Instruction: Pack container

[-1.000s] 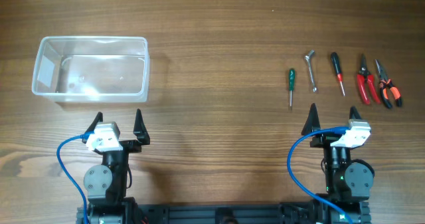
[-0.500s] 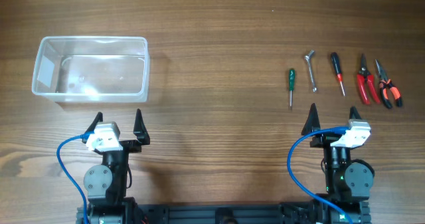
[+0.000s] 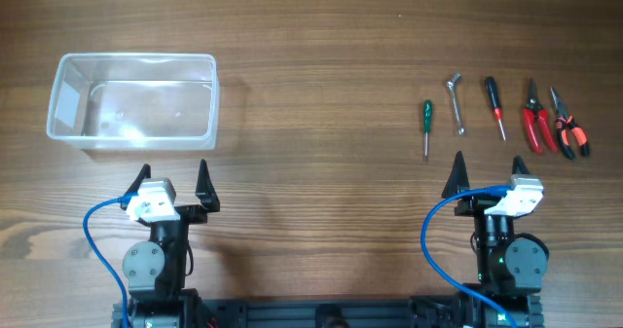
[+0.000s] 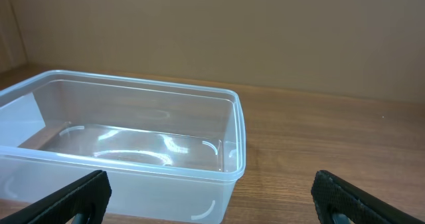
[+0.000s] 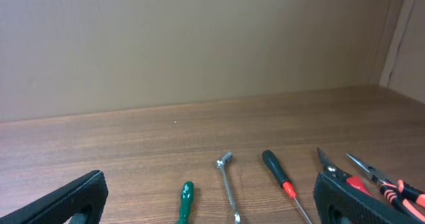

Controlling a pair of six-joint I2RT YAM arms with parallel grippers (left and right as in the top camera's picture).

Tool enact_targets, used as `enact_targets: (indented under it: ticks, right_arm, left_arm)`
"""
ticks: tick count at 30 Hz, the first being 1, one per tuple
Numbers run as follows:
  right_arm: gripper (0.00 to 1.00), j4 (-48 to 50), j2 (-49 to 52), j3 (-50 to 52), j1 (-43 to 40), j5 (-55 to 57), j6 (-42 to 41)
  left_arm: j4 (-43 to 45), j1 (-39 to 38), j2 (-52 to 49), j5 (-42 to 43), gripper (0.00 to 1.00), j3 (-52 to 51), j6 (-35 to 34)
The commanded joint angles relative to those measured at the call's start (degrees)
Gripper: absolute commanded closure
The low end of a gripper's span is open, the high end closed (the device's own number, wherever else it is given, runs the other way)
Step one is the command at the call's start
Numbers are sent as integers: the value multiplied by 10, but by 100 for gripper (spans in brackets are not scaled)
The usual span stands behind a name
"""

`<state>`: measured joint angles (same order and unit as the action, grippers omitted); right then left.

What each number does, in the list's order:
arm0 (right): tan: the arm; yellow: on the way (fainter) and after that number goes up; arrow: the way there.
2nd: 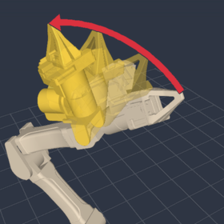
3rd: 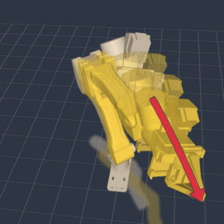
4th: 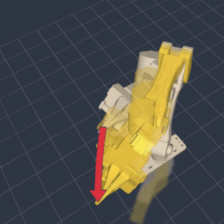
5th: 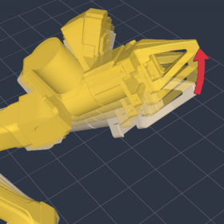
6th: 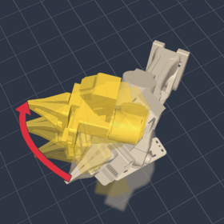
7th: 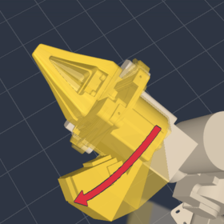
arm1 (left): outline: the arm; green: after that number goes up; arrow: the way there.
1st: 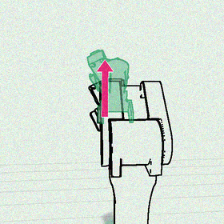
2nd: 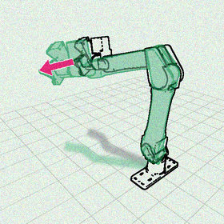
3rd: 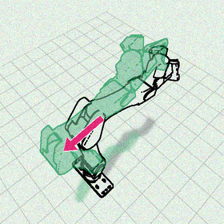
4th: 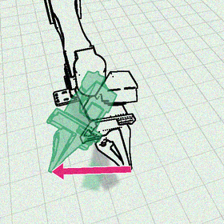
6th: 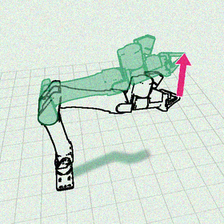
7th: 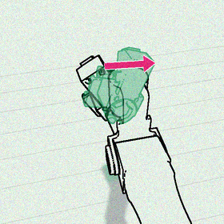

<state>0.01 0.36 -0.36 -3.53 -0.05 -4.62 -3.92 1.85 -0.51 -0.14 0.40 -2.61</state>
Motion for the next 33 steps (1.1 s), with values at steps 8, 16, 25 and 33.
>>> enact_targets:
  ticks: [8, 16, 25, 33]
  right_arm:
    - [0, 3, 1, 0, -2, -11, 6]
    - [0, 6, 1, 1, -2, -21, -69]
    - [0, 5, 1, 0, -2, -23, -189]
    - [0, -80, 31, -39, -2, -138, -144]
  left_arm:
    - [-4, 3, 1, 3, 0, -1, 9]
    - [-3, 3, 1, 3, 0, -1, 9]
    - [-2, 3, 1, 45, 0, -1, -49]
    - [-68, 3, -43, 21, 0, 67, -154]
